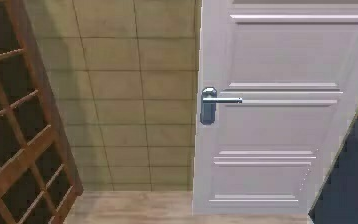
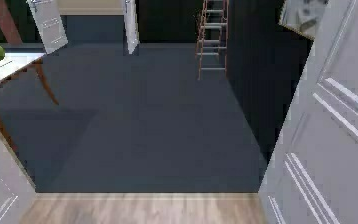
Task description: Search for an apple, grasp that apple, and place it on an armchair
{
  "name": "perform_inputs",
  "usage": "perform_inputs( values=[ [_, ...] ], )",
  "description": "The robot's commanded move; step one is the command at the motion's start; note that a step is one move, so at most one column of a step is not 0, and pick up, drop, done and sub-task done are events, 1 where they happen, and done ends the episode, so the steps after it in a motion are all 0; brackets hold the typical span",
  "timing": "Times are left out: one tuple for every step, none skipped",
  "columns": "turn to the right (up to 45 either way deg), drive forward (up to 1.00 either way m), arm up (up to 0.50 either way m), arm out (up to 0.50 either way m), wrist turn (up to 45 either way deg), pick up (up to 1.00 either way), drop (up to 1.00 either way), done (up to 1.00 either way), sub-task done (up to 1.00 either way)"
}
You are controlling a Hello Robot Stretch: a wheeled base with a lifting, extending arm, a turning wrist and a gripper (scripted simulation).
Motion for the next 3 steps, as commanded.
perform_inputs(
  values=[
    [45.0,0.00,0.00,0.00,0.0,0.00,0.00,0.00,0.00],
    [30.0,0.00,0.00,0.00,0.0,0.00,0.00,0.00,0.00],
    [0.0,1.00,0.00,0.00,0.0,0.00,0.00,0.00,0.00]
  ],
)
